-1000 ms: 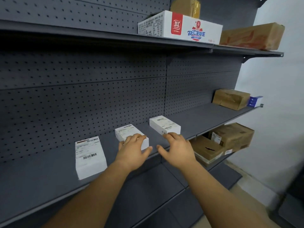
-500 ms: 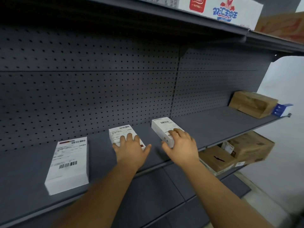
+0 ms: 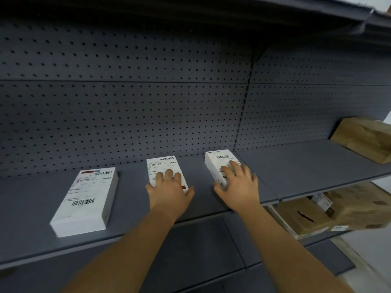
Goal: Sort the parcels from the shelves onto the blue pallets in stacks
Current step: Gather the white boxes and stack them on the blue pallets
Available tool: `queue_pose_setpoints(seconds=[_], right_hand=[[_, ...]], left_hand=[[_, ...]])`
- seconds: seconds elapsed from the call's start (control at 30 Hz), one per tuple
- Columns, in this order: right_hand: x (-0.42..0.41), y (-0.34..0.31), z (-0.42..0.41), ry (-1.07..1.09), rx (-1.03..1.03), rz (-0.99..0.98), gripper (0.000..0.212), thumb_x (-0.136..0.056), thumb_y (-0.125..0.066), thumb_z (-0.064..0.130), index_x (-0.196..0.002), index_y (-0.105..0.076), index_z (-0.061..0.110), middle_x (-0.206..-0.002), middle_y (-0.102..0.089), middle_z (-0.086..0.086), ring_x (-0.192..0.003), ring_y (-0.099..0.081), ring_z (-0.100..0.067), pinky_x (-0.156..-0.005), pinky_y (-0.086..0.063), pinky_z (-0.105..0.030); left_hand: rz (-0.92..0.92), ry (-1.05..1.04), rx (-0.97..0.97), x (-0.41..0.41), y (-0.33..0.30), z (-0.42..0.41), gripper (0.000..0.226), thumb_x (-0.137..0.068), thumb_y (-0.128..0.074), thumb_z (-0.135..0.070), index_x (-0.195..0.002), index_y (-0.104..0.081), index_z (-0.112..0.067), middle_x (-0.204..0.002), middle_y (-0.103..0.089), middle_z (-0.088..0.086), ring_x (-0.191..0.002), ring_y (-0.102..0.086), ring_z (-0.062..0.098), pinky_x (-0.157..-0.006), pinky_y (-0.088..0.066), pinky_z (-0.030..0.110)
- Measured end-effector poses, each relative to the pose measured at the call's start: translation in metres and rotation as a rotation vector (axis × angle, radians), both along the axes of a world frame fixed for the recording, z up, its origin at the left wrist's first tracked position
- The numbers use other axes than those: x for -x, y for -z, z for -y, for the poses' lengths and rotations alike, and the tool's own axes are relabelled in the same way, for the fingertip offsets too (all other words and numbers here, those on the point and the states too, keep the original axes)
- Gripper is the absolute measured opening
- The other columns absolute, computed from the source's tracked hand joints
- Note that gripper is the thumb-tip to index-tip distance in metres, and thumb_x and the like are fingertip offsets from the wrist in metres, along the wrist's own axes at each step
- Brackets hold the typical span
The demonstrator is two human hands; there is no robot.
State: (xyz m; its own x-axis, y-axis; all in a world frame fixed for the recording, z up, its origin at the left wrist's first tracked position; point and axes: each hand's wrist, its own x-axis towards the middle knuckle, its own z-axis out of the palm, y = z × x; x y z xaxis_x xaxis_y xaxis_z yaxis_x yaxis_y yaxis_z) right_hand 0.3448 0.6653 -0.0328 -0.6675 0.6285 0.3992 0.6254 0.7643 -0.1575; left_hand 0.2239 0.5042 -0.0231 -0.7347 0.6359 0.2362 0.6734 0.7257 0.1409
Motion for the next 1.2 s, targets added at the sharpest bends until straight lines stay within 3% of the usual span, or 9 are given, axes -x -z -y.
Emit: queue_pose_setpoints(seconds=[0.1,0.3,0.4,0.5,0.63,0.87,1.03,1.2], right_hand=[[0.0,0.003,-0.013,-0.007,0.011,0.053,0.061,-0.083,-0.047,0.059,-0.137,-0.045,0.031,-0.152,-0.032,0.005,-0.137,-0.025,-0.026,-0.109,-0.02,-0.061],[-0.005,0.012,-0.026,-0.061,0.046,0.001,0.062,-0.082,-0.054,0.057,-0.136,-0.047,0.027,-0.149,-0.036,0.003,-0.133,-0.028,-0.029,-0.098,-0.038,-0.053],[-0.004,0.017,-0.026,-0.082,0.052,-0.021,0.062,-0.082,-0.055,0.055,-0.137,-0.047,0.026,-0.151,-0.034,0.003,-0.134,-0.026,-0.03,-0.096,-0.039,-0.054],[-0.004,0.019,-0.026,-0.088,0.06,0.0,0.063,-0.085,-0.052,0.055,-0.141,-0.041,0.029,-0.153,-0.03,0.005,-0.138,-0.021,-0.03,-0.098,-0.038,-0.053],[-0.008,0.022,-0.029,-0.121,0.029,-0.055,0.06,-0.084,-0.056,0.054,-0.137,-0.049,0.027,-0.147,-0.042,0.005,-0.136,-0.029,-0.032,-0.091,-0.043,-0.054],[-0.01,0.022,-0.016,-0.138,-0.017,-0.167,0.053,-0.076,-0.065,0.049,-0.121,-0.064,0.02,-0.13,-0.061,0.003,-0.124,-0.047,-0.036,-0.078,-0.05,-0.053],[-0.009,0.006,0.001,-0.155,0.021,-0.259,0.055,-0.077,-0.051,0.052,-0.12,-0.066,0.021,-0.129,-0.062,0.005,-0.127,-0.047,-0.031,-0.084,-0.046,-0.051],[-0.002,-0.006,0.027,-0.224,-0.025,-0.352,0.057,-0.076,-0.043,0.054,-0.113,-0.07,0.02,-0.123,-0.066,0.004,-0.12,-0.053,-0.033,-0.078,-0.051,-0.05]], left_hand=[[0.02,0.022,-0.004,0.001,-0.001,-0.008,0.058,-0.085,-0.038,-0.065,-0.127,-0.046,-0.025,-0.135,-0.04,-0.004,-0.126,-0.032,0.023,-0.097,-0.034,0.051],[0.007,0.016,0.006,-0.003,0.0,-0.017,0.058,-0.086,-0.037,-0.066,-0.129,-0.046,-0.028,-0.14,-0.037,-0.005,-0.131,-0.029,0.021,-0.104,-0.029,0.054],[-0.012,-0.062,0.008,-0.013,0.005,-0.015,0.058,-0.086,-0.033,-0.068,-0.13,-0.043,-0.031,-0.141,-0.037,-0.005,-0.132,-0.027,0.023,-0.104,-0.029,0.059],[-0.027,-0.109,-0.01,-0.021,0.011,-0.017,0.059,-0.089,-0.03,-0.066,-0.135,-0.038,-0.031,-0.146,-0.031,-0.005,-0.135,-0.023,0.024,-0.097,-0.037,0.054],[-0.007,-0.119,-0.043,-0.021,0.016,-0.018,0.058,-0.09,-0.034,-0.062,-0.139,-0.037,-0.031,-0.151,-0.027,-0.006,-0.14,-0.018,0.022,-0.096,-0.036,0.053],[-0.026,-0.096,-0.126,-0.023,0.008,-0.009,0.052,-0.09,-0.039,-0.058,-0.133,-0.048,-0.031,-0.145,-0.037,-0.015,-0.137,-0.024,0.01,-0.094,-0.036,0.049],[-0.069,-0.086,-0.174,-0.029,-0.009,0.004,0.044,-0.091,-0.04,-0.053,-0.126,-0.054,-0.03,-0.138,-0.045,-0.019,-0.133,-0.032,0.004,-0.088,-0.033,0.043],[-0.13,-0.1,-0.219,-0.034,-0.021,0.033,0.042,-0.091,-0.043,-0.052,-0.123,-0.058,-0.029,-0.133,-0.05,-0.018,-0.132,-0.035,0.005,-0.084,-0.034,0.041]])
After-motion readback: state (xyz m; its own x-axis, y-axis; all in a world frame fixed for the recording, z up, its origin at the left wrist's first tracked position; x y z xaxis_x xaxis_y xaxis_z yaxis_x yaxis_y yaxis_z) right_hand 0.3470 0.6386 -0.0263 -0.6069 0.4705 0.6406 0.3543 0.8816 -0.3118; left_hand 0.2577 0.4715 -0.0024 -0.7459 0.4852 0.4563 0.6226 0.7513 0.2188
